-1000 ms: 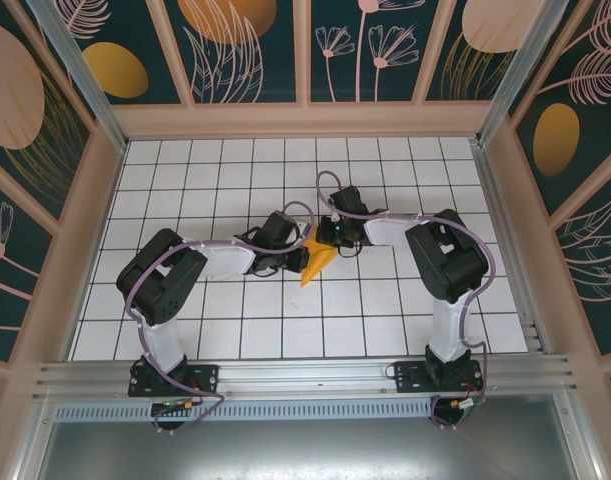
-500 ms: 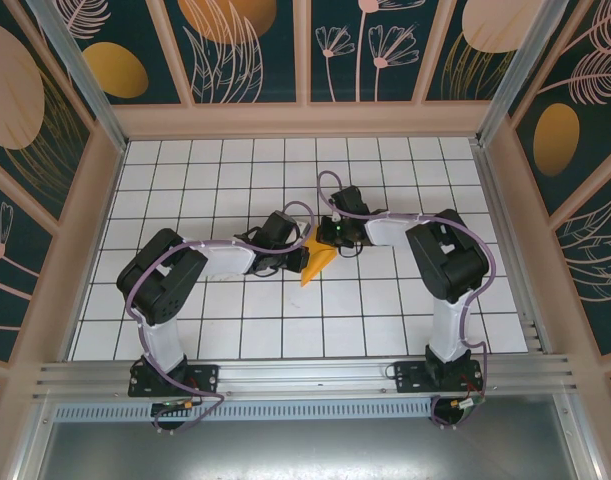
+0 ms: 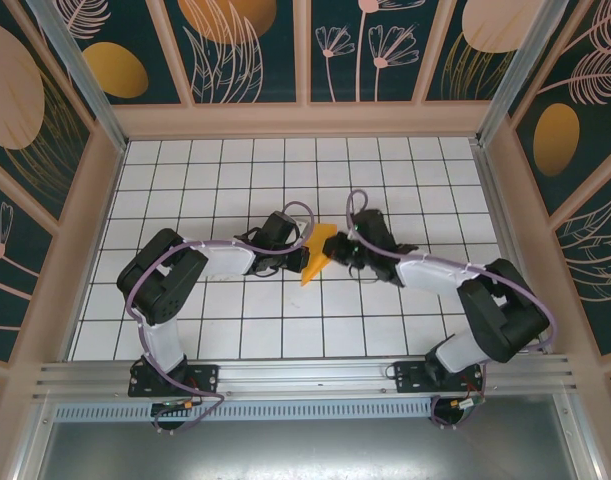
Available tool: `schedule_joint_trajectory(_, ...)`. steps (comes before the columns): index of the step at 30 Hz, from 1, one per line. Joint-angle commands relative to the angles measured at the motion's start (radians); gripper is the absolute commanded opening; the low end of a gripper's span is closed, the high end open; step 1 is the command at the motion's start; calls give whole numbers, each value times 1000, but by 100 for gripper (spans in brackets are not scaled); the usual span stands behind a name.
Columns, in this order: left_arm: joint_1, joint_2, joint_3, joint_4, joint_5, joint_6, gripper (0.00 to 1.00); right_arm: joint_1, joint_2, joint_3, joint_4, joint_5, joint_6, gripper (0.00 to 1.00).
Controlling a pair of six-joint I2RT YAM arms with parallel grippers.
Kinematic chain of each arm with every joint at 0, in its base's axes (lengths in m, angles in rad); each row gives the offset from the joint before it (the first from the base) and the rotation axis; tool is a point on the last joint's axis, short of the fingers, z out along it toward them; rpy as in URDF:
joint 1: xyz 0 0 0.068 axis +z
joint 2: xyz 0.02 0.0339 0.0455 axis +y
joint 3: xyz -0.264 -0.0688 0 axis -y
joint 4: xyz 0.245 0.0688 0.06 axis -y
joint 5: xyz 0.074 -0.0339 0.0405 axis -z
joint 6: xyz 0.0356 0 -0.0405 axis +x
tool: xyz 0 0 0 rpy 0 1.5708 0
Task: Fold a paper plane with a square sheet of paper (pick it up from the middle)
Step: Third fold the triangle at the center of the table.
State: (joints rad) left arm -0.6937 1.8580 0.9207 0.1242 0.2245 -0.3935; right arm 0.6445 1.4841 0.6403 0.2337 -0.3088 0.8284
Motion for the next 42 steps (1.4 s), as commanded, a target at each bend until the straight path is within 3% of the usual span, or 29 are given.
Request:
schedule_joint_trajectory(1,0,37,-23,-29,-10,15,7,68,22,-64,170,-38,157,0)
schedule_joint_trajectory(12,-1,46,-16,-34,-6,15,7,136,175,-38,288,-104,199,0)
schedule_joint_trajectory(36,-2,43,-19,-32,9,16,8,147,301,-57,270,-106,191,0)
schedule_joint_trajectory(42,-1,44,-23,-32,15,15,8,147,246,-32,215,-92,175,0)
